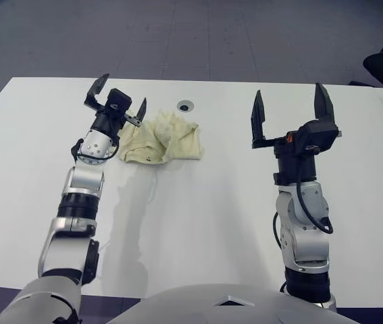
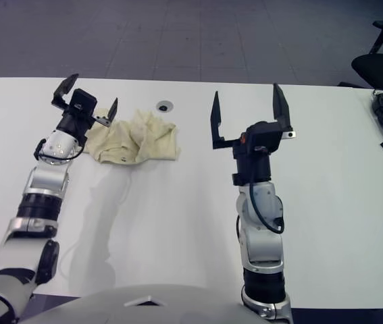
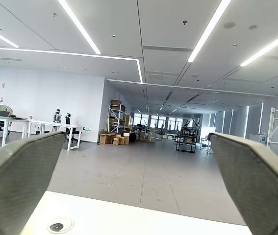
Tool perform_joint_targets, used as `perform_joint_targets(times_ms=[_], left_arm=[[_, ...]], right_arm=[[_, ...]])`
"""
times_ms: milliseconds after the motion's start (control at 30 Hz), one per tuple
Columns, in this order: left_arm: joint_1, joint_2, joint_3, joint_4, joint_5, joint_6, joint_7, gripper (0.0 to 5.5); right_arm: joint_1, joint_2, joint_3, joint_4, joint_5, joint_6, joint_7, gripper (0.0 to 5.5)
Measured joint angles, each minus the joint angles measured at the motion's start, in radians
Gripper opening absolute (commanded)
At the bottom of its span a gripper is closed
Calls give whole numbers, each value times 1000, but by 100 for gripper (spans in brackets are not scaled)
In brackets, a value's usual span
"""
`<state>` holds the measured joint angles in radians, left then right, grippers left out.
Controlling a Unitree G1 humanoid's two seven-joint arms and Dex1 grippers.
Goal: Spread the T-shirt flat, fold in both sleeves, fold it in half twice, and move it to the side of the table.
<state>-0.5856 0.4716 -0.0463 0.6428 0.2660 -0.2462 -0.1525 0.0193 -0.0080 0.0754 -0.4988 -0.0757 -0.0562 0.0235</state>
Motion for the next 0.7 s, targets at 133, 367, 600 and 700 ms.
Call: perform_joint_targets(times_ms=[133, 367, 600, 700], left_arm=[[-127, 48, -125, 329, 171, -58, 116, 540], [-187, 57, -350, 544, 402, -83, 264, 540], [-191, 33, -286, 553, 235, -126, 89, 540], [-118, -26, -203, 454, 54, -148, -83, 540]], right_arm=[[0, 6, 12, 7, -4, 0, -2, 538], [1, 13, 25, 7, -17, 0, -4, 538], [4, 13, 39, 5, -23, 0, -7, 538], [12, 14, 53, -4, -39, 0, -16, 538]])
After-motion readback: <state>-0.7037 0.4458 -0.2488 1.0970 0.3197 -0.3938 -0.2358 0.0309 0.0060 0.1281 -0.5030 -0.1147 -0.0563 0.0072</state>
